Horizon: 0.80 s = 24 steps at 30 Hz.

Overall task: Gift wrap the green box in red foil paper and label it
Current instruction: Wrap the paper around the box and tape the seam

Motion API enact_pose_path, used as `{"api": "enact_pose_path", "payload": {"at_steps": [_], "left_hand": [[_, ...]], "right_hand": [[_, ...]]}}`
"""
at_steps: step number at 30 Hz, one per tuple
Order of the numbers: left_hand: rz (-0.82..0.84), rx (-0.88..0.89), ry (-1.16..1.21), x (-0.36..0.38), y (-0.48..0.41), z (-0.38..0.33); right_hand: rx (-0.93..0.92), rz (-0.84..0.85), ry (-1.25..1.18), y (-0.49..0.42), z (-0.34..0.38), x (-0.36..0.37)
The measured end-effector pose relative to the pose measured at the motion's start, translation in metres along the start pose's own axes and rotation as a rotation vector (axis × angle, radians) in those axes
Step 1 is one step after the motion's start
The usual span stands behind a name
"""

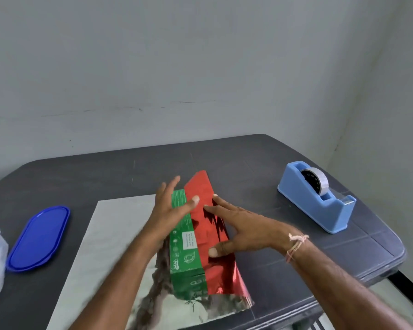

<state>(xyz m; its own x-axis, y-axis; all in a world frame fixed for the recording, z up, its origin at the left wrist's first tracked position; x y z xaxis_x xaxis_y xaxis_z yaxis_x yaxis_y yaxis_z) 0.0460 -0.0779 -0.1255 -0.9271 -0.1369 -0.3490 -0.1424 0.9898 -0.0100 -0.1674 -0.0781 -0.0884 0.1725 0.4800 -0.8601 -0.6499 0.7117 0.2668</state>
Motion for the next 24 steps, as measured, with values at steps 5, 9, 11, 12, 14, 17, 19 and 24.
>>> {"api": "enact_pose_path", "payload": {"at_steps": [5, 9, 11, 12, 14, 17, 19, 24], "left_hand": [[-0.013, -0.063, 0.443, 0.012, 0.04, 0.028], [-0.014, -0.053, 0.591, 0.02, 0.043, 0.027], [-0.003, -0.054, 0.62, 0.021, 0.044, 0.026], [0.001, -0.059, 0.622, 0.021, 0.044, 0.026], [0.011, -0.059, 0.616, 0.022, 0.044, 0.028], [0.025, -0.066, 0.591, 0.022, 0.042, 0.031], [0.046, -0.073, 0.538, 0.021, 0.042, 0.03], [0.088, -0.14, 0.497, 0.016, 0.04, 0.034]], "right_hand": [[-0.027, -0.085, -0.114, 0.003, 0.001, 0.019], [0.011, -0.136, -0.133, 0.005, 0.005, 0.028], [0.033, -0.139, -0.133, 0.006, 0.007, 0.03], [0.041, -0.132, -0.133, 0.007, 0.008, 0.03], [0.053, -0.115, -0.129, 0.008, 0.01, 0.031], [0.059, -0.102, -0.107, 0.008, 0.012, 0.029], [0.061, -0.086, -0.08, 0.007, 0.014, 0.028], [0.062, -0.068, -0.071, 0.005, 0.015, 0.029]]}}
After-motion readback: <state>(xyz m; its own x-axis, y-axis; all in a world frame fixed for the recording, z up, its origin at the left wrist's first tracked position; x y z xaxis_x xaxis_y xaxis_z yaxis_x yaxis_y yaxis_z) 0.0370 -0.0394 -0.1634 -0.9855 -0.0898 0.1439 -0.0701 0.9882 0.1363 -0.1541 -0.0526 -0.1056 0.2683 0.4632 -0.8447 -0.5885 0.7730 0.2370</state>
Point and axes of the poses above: each hand's wrist, its own y-axis away from the middle knuckle, its own x-axis out of the palm, z = x × y, the point moved 2 cm from there along -y, towards the middle knuckle, and after that the axes turned 1 degree about -x, right-handed, at the moved point
